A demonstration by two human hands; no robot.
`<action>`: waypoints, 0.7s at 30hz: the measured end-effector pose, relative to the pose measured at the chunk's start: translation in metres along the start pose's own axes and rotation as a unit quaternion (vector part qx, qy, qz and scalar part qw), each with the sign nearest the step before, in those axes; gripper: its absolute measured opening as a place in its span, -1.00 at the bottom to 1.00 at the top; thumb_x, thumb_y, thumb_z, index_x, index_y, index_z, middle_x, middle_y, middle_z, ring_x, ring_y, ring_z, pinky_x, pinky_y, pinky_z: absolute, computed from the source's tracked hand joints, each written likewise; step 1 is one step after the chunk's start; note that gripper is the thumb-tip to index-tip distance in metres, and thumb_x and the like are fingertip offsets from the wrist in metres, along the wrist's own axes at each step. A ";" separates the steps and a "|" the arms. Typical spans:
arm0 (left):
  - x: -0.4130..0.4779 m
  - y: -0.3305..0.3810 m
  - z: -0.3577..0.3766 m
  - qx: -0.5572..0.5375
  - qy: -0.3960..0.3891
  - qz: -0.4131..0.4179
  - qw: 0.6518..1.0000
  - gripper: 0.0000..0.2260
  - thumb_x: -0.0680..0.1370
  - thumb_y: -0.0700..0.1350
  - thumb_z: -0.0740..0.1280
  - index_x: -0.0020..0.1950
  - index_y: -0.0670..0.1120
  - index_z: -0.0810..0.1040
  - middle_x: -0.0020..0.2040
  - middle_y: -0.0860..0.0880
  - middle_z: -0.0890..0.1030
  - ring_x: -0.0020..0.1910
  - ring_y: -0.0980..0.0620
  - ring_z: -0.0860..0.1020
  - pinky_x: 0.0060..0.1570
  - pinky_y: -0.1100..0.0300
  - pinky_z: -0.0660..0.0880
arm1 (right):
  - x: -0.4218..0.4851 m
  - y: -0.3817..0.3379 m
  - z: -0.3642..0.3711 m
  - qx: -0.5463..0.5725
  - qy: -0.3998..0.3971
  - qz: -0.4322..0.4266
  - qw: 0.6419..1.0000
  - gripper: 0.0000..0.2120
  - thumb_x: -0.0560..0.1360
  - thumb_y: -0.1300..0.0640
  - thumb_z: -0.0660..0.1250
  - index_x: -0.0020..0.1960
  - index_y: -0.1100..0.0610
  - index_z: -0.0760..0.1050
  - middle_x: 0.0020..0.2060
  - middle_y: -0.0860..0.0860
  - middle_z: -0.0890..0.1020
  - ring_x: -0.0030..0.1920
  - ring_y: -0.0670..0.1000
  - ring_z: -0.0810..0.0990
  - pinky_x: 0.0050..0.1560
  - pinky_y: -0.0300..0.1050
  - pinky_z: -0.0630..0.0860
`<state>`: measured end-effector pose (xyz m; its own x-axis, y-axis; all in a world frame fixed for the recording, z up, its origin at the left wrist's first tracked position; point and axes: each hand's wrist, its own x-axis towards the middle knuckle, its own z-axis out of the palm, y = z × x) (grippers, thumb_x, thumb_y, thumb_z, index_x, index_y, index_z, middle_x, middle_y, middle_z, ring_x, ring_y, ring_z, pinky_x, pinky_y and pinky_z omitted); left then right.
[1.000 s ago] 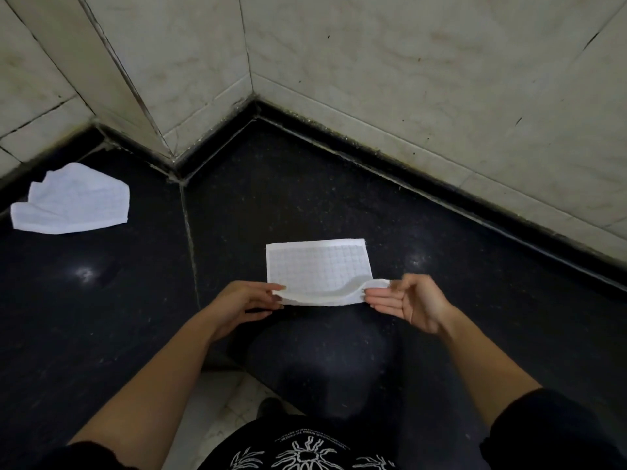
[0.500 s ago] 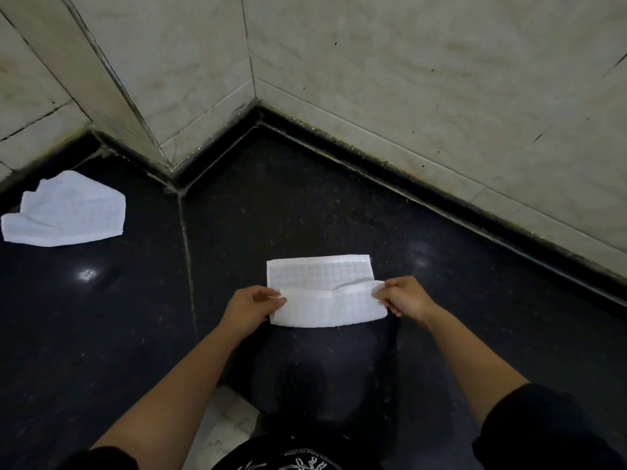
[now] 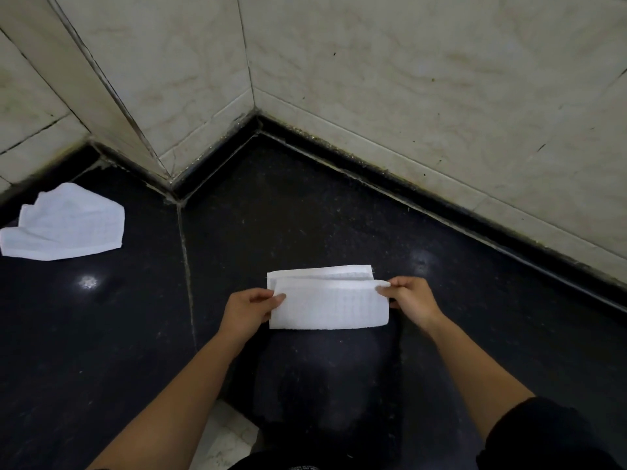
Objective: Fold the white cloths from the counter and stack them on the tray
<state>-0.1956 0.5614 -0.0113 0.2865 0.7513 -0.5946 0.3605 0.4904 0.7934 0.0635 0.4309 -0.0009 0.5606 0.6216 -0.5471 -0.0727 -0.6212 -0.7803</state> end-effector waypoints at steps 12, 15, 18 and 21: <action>0.037 -0.007 0.006 0.038 0.085 -0.014 0.996 -0.90 0.51 -0.01 0.42 -0.10 -0.03 0.64 -0.08 -0.04 0.67 -0.05 -0.08 0.64 -0.01 -0.13 0.61 | 0.041 -0.012 0.028 -0.132 0.079 -0.015 0.988 -0.81 0.54 0.09 0.36 -0.17 0.19 0.57 -0.25 0.04 0.59 -0.19 -0.02 0.52 -0.13 -0.15 0.42; 0.042 -0.007 0.009 0.084 0.112 -0.009 0.990 -0.89 0.52 -0.02 0.41 -0.07 -0.06 0.62 -0.12 0.01 0.64 -0.06 -0.03 0.62 0.03 -0.09 0.59 | 0.050 -0.009 0.031 -0.156 0.082 -0.008 0.984 -0.79 0.53 0.07 0.37 -0.18 0.21 0.59 -0.23 0.08 0.63 -0.17 0.02 0.56 -0.14 -0.14 0.43; 0.045 -0.008 0.011 0.122 0.129 -0.003 0.984 -0.84 0.53 -0.04 0.40 0.01 -0.11 0.63 -0.11 0.01 0.61 -0.08 0.01 0.58 0.01 0.01 0.58 | 0.056 -0.006 0.033 -0.192 0.088 -0.008 0.977 -0.77 0.52 0.05 0.37 -0.13 0.23 0.61 -0.21 0.11 0.65 -0.16 0.03 0.57 -0.13 -0.13 0.46; 0.044 -0.007 0.013 0.158 0.147 0.010 0.976 -0.81 0.52 -0.04 0.40 0.03 -0.13 0.62 -0.11 0.02 0.60 -0.10 0.05 0.55 -0.17 0.22 0.47 | 0.057 -0.005 0.036 -0.225 0.097 -0.014 0.969 -0.77 0.52 0.01 0.36 -0.08 0.19 0.57 -0.19 0.07 0.61 -0.15 0.02 0.55 -0.12 -0.10 0.47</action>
<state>-0.1740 0.5849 -0.0450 0.0458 0.8764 -0.4794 0.6270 0.3484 0.6967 0.0664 0.4867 -0.0388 0.7046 0.5670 -0.4267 0.2875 -0.7778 -0.5588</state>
